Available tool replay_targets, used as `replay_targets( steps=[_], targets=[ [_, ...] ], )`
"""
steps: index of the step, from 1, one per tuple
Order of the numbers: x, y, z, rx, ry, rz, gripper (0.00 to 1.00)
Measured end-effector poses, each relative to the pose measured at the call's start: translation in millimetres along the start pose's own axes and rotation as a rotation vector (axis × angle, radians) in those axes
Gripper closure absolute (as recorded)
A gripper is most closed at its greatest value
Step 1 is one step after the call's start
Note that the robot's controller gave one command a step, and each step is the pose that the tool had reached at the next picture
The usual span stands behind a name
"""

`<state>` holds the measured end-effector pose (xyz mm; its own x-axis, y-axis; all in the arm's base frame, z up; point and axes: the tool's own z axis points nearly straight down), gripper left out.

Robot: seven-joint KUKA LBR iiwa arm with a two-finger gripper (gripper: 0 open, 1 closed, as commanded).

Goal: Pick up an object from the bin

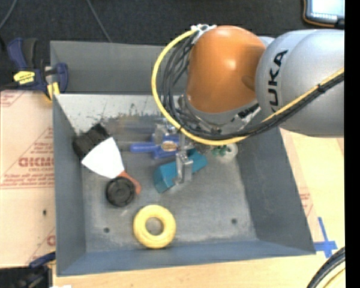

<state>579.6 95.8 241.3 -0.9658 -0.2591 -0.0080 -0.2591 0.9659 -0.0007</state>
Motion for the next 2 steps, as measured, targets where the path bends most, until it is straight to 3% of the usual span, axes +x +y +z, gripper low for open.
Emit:
replay_targets(
  steps=[1, 2],
  targets=[
    [5.9, 17.2, 32.4, -0.001, 0.004, 0.046, 0.0],
    [15.3, 13.3, 39.4, -0.002, 0.001, 0.215, 0.0]
  ],
)
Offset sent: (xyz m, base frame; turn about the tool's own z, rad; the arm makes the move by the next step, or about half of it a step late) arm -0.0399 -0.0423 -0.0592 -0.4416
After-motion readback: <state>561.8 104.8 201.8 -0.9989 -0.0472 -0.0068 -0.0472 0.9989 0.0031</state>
